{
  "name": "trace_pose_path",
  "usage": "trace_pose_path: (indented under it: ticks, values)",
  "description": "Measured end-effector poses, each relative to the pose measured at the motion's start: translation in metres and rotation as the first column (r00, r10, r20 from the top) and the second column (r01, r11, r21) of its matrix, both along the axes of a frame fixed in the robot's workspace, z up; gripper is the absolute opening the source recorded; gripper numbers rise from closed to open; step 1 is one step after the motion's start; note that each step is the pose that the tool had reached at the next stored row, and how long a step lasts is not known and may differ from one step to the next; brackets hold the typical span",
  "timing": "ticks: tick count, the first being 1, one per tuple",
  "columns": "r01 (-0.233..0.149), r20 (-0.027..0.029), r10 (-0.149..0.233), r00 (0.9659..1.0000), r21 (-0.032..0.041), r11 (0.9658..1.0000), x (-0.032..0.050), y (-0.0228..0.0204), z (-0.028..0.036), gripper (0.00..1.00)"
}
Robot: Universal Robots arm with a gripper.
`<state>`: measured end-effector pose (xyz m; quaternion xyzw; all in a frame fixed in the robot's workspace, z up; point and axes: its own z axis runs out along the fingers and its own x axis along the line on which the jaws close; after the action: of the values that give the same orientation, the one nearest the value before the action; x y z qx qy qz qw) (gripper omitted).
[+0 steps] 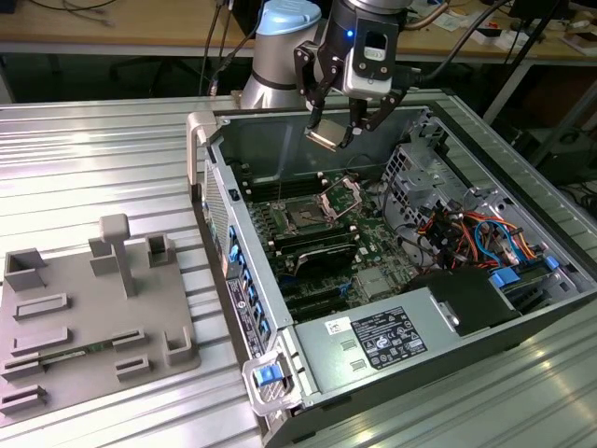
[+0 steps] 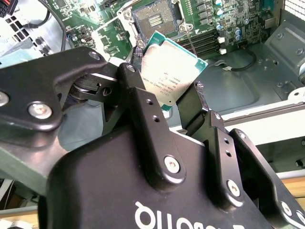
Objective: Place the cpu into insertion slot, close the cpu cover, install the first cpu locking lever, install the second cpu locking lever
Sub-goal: 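Place the cpu into insertion slot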
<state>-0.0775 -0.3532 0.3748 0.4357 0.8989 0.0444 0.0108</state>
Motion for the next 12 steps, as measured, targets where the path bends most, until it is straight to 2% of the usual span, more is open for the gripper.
trace_pose_path:
  ticks: [12]
  values:
    - [0.015,0.0,-0.015,0.9999,0.0,0.9999,-0.0003,0.0,-0.0001,0.55]
